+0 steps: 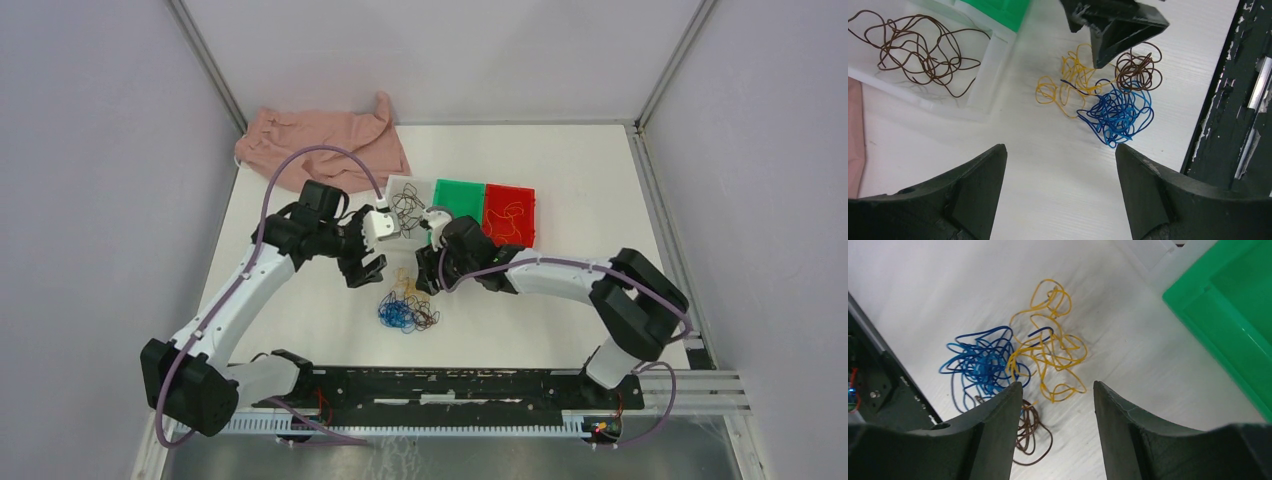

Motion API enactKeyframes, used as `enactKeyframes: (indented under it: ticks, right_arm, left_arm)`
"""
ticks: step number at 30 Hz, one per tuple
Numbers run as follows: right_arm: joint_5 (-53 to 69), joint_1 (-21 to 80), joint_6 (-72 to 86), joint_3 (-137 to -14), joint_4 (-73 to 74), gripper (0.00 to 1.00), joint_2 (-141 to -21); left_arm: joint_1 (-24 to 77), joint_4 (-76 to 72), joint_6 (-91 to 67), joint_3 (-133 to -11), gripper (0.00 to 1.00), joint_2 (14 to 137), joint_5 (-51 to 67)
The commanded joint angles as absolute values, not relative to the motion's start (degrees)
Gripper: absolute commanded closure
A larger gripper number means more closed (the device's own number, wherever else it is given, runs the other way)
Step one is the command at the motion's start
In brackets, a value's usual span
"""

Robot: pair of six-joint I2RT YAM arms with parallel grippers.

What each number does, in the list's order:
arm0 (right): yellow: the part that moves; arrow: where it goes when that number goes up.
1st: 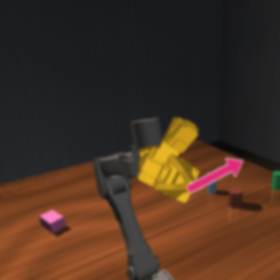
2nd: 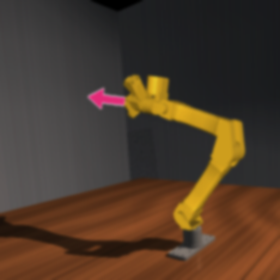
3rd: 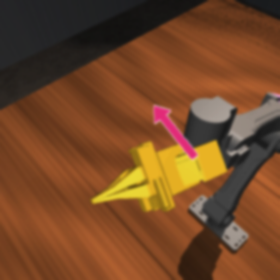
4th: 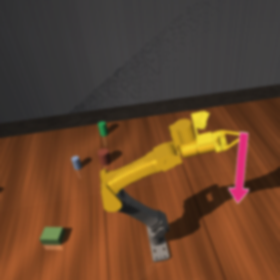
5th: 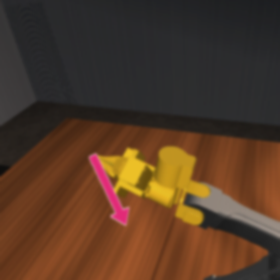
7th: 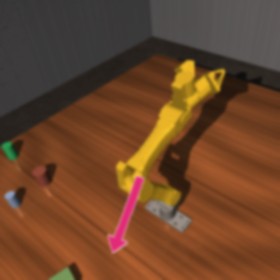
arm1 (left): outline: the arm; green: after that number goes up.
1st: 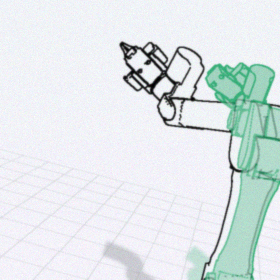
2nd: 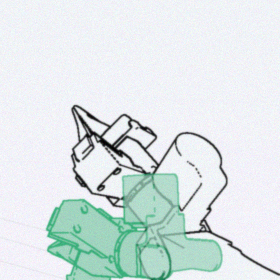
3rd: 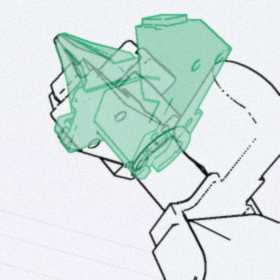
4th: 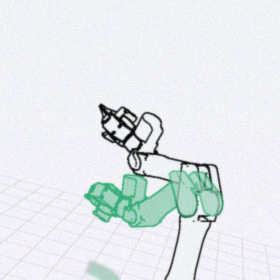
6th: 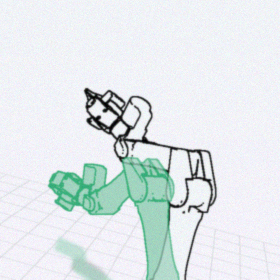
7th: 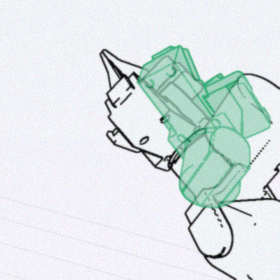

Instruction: Untangle the cables

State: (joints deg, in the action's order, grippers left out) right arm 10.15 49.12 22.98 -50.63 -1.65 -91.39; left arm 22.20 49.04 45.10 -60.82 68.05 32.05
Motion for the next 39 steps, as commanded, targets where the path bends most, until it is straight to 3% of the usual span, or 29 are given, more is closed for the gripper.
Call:
enactKeyframes:
  ticks: [1,5,13,21,32,39]
  right_arm:
    - [13.44,49.04,18.48,-55.38,-1.74,0.41,-96.05]
    - [15.25,49.04,19.42,-55.41,-3.36,0.52,-97.72]
    - [16.55,48.47,21.74,-54.43,-4.33,0.98,-91.77]
    - [22.03,48.43,27.42,-53.86,-7.06,1.0,-81.24]
    - [27.2,48.51,33.11,-54.49,-11.97,1.0,-78.0]
    - [30.31,48.51,36.23,-54.88,-15.81,1.0,-77.13]
  left_arm:
    - [21.79,44.91,47.44,-58.63,0.14,65.18,35.02]
    - [21.79,42.1,47.62,-56.41,0.15,63.33,34.63]
    - [21.79,36.4,46.56,-52.99,0.18,59.8,34.63]
    - [21.97,31.72,47.06,-52.1,0.18,56.84,38.04]
    - [24.38,31.28,48.16,-51.89,0.2,55.46,40.49]
    - [26.13,33.05,50.77,-51.86,0.32,55.55,41.64]
